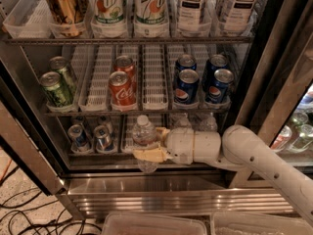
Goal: Pick water bottle from bottom shelf of fridge
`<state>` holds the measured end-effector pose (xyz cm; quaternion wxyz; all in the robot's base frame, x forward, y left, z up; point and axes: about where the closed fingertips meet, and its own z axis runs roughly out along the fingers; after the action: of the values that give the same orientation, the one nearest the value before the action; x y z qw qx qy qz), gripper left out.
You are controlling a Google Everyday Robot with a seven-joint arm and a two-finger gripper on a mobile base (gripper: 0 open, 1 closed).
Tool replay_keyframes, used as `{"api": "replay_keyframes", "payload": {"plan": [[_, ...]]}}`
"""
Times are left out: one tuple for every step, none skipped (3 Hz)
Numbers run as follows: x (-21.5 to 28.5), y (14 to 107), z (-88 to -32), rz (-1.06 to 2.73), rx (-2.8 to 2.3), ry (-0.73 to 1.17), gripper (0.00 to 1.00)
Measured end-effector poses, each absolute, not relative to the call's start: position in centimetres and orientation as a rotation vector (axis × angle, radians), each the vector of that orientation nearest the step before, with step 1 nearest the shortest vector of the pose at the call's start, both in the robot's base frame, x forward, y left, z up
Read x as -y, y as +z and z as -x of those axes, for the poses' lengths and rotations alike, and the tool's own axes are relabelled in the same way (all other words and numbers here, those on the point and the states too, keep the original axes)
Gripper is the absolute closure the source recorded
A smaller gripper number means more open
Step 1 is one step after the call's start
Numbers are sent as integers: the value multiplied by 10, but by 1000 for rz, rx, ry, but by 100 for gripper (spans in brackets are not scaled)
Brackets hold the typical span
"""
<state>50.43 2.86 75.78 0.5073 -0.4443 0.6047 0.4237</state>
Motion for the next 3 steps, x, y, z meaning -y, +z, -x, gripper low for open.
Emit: {"api": "replay_keyframes", "payload": {"plan": [[-30, 772, -498, 1056, -1488, 1034, 100], [-30, 793, -490, 1062, -1500, 1041, 100], [-33, 814, -481, 1078, -1505, 1058, 100]]}}
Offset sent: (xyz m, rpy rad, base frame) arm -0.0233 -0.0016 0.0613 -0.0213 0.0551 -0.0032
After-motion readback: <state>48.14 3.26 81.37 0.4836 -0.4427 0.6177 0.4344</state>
